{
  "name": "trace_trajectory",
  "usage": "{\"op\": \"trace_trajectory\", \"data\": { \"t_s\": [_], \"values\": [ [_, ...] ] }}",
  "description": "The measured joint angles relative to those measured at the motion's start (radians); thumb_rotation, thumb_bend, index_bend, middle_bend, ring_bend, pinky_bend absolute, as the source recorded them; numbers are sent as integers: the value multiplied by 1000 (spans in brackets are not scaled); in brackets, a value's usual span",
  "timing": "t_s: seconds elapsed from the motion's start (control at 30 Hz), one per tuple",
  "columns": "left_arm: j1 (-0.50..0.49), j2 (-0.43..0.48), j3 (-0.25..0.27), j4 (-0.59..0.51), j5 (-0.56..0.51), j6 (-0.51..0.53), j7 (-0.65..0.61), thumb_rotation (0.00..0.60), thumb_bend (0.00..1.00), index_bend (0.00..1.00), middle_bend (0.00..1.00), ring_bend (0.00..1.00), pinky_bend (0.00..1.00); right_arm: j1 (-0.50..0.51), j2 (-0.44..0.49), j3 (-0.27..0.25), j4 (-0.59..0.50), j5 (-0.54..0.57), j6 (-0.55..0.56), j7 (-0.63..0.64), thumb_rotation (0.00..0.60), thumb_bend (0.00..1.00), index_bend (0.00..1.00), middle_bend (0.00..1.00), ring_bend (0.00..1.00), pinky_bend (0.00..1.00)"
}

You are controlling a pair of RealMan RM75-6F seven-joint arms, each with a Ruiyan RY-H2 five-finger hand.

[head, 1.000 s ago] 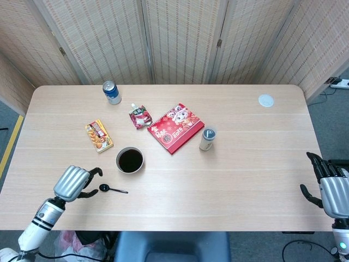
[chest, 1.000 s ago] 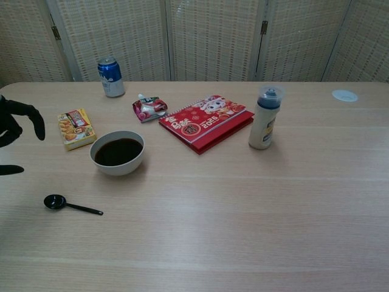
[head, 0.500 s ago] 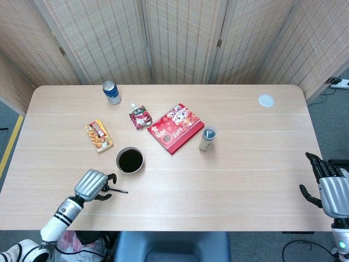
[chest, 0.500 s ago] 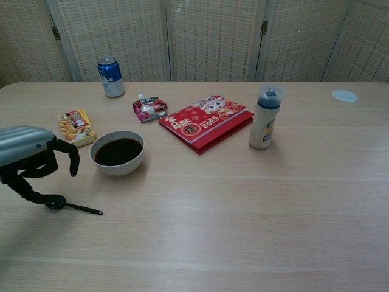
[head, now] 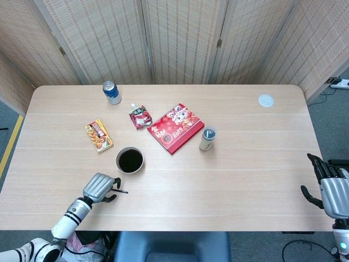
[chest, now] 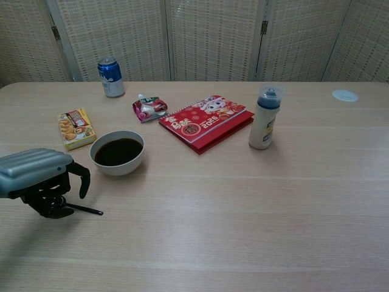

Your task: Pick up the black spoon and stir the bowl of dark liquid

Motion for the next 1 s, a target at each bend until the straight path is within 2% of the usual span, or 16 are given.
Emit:
{"op": "trace_trajectory", "data": {
  "t_s": [0.33,1.0],
  "values": [
    [-17,-41,-11,28,-74,-29,49,600,378,504,993,977,1000,-1,2,2,6,4,-2,10,600,234,0,166,264,275],
    [-43,-56,-6,12,-173,-63,175,600,397,508,993,977,1000,-3,-4,4,25,15,-8,25,600,235,0,175,275,275]
  ]
}}
